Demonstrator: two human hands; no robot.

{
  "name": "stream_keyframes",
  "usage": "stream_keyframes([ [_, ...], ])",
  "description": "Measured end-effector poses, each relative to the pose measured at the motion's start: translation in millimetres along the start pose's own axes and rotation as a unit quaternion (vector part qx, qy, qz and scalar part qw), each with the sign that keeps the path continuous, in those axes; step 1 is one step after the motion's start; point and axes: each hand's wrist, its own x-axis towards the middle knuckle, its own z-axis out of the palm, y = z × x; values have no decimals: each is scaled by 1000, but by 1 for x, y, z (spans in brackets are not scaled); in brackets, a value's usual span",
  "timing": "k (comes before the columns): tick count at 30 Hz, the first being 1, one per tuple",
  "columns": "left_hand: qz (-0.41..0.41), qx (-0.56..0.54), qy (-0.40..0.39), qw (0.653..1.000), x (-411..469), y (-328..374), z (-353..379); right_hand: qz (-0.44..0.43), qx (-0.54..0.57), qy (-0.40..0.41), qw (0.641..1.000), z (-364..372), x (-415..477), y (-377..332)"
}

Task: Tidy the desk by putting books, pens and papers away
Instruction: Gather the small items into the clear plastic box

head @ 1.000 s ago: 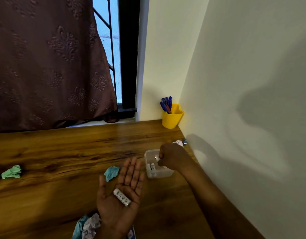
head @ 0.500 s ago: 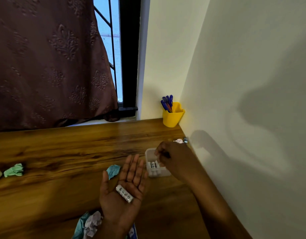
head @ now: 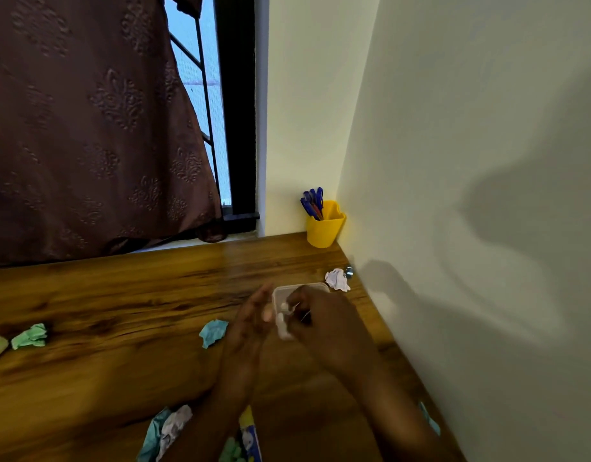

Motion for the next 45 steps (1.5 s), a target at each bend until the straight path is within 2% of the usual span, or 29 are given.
stream_keyframes([
  [3, -90, 87, -47, 991, 18, -8, 0, 57, -47, 53, 996, -30, 21, 13],
  [5, -143, 143, -78, 976, 27, -15, 5, 97, -76, 19, 992, -24, 38, 24],
  [9, -147, 242, -86, 955, 30, -27, 12, 96, -147, -69, 982, -4, 60, 24],
  [15, -140, 243, -76, 957, 32, -35, 12, 96, -205, -143, 964, 27, 69, 28],
  [18, -133, 239, -78, 959, 32, -37, 11, 116, -165, -88, 976, 19, 60, 32],
  [20, -128, 233, -75, 961, 32, -39, 10, 131, -118, 29, 984, 6, 48, 39],
  [22, -132, 213, -74, 965, 30, -43, 10, 147, -50, 145, 977, -5, 33, 50],
  [23, -136, 199, -73, 968, 29, -44, 11, 161, -15, 156, 974, -6, 25, 56],
  [24, -141, 183, -73, 970, 28, -45, 12, 176, 14, 135, 975, -4, 19, 62],
  [27, -153, 146, -67, 975, 26, -49, 17, 198, 108, 31, 974, 15, 7, 73],
  [33, -163, 120, -78, 976, 20, -47, 24, 222, 161, 69, 959, 29, -6, 73],
  [36, -142, 129, -57, 980, 19, -33, 18, 191, 105, 136, 966, 33, -10, 62],
  [40, -100, 145, -27, 984, -3, -9, -26, 97, 60, 217, 970, 48, -25, 16],
  [42, -103, 134, -9, 986, -25, 1, -66, 70, 88, 211, 971, 63, -36, -25],
  [45, -115, 114, 43, 986, -66, 9, -142, 7, 142, 137, 980, 99, -51, -93],
])
